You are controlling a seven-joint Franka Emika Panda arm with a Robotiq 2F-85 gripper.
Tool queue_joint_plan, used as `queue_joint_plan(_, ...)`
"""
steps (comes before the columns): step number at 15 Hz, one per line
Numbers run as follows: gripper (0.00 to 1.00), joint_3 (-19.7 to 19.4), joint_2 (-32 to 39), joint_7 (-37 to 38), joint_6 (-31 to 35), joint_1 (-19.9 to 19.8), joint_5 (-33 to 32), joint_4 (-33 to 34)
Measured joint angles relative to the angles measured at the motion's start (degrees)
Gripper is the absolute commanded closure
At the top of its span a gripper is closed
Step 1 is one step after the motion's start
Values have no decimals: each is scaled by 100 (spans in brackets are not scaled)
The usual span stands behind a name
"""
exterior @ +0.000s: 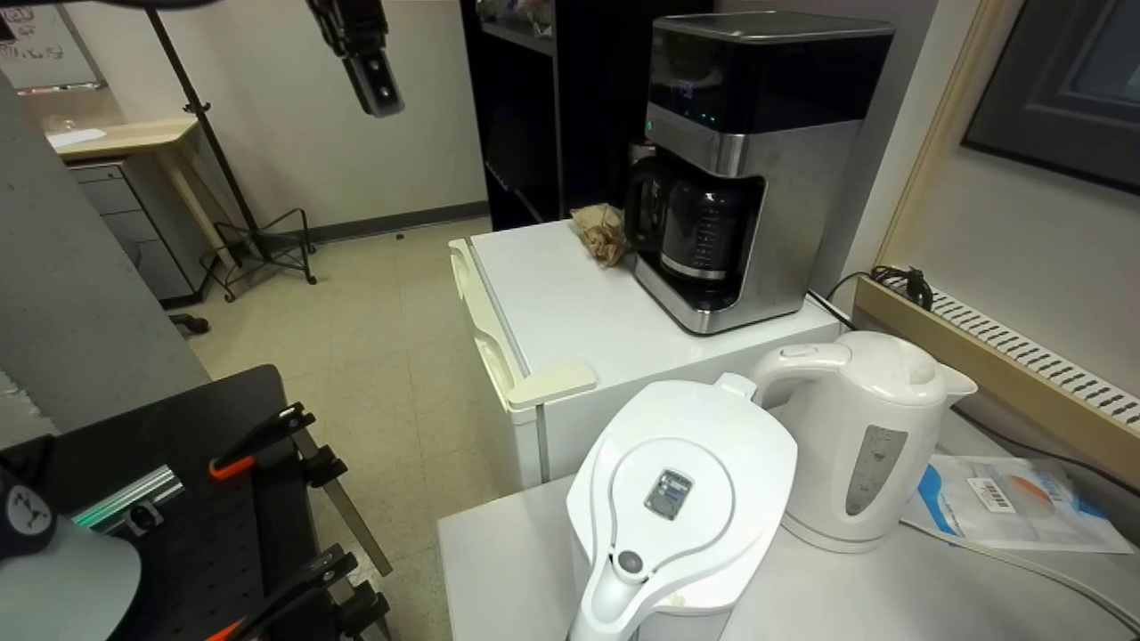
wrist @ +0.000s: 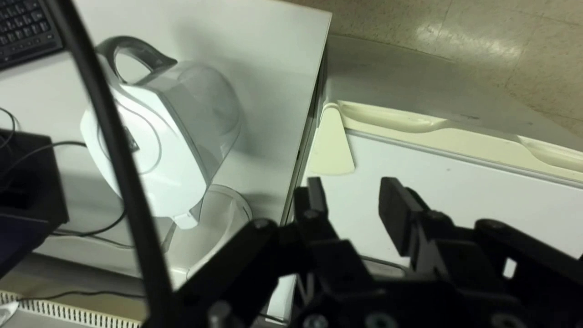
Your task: Press the third button from the right on the coffee maker
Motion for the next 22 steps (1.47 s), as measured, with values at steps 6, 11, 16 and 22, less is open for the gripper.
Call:
queue_joint_plan(6,100,172,390,40,1527,8,-478,-316)
queue_joint_plan(11,100,260,870,220,2536,-123,-881,-372)
queue_joint_plan(16,100,451,1500,661,3291,-453,-1356,-282)
queue_joint_plan(22,100,679,2375,1488,3745,-819,-2087,182)
